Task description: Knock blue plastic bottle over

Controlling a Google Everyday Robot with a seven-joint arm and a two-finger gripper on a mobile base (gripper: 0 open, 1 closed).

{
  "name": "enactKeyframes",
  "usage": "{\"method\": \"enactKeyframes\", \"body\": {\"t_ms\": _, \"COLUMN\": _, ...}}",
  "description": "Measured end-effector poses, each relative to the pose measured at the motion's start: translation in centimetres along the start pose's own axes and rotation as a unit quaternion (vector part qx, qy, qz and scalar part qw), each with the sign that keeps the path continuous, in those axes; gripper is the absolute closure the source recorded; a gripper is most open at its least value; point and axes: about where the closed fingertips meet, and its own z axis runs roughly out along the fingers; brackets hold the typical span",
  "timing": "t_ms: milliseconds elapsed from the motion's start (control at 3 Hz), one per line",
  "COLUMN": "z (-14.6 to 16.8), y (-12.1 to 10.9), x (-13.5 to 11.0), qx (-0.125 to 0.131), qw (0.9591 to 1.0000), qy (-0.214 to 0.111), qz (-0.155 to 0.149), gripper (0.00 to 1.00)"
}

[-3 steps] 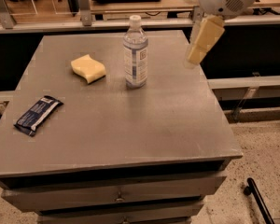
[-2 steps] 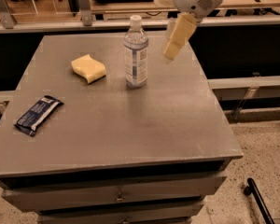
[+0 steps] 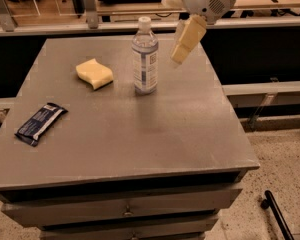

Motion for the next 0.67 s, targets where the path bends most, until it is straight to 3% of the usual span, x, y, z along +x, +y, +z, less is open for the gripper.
{"method": "enactKeyframes", "body": {"t_ms": 333, "z": 2.5, "y": -0.9, "x": 0.2, "qx": 0.006, "qw": 0.9921, "qy": -0.125, "qz": 0.001, "gripper": 0.0}}
{"method": "enactKeyframes", "body": {"t_ms": 667, "z": 3.9, "y": -2.1, "x": -0.2, "qx": 0.029, "qw": 0.9707, "qy": -0.239, "qz": 0.005, "gripper": 0.0}}
